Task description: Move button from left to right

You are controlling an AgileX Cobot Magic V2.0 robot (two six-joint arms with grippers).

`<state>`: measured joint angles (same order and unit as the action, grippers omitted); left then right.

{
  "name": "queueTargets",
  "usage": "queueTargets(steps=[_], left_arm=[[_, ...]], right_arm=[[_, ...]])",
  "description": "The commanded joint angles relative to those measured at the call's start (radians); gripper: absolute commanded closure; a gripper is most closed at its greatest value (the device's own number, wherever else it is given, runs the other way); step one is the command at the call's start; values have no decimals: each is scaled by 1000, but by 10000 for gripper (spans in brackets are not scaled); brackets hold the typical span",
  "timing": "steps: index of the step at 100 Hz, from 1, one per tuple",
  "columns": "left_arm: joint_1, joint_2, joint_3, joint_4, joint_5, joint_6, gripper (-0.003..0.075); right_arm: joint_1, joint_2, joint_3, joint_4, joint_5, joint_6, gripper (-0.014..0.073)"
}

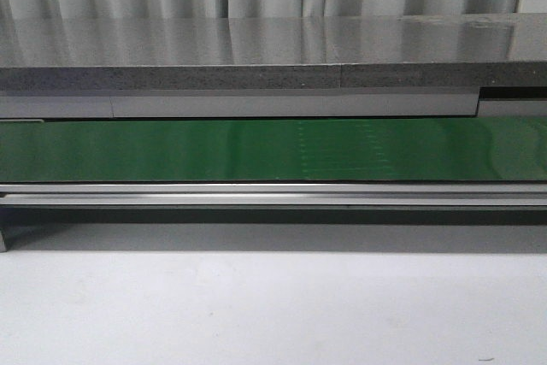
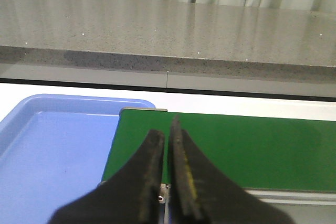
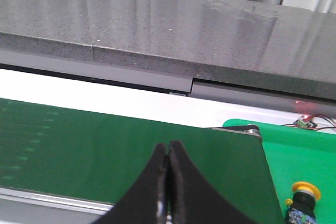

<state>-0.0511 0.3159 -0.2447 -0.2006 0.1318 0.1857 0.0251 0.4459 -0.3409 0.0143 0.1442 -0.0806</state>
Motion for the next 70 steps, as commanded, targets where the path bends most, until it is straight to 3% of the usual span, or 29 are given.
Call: queueTargets(steps=[1,46,70], left_arm=[[-10,8,-26,-12,-86,2,715],[-10,8,-26,-12,-86,2,715],[-10,8,-26,-12,-86,2,715]], right_arm=[[2,1,-25,2,-79,4,661],[2,-10,11,0,-96,4,662],[2,-169,130,-30,-96,59,662]])
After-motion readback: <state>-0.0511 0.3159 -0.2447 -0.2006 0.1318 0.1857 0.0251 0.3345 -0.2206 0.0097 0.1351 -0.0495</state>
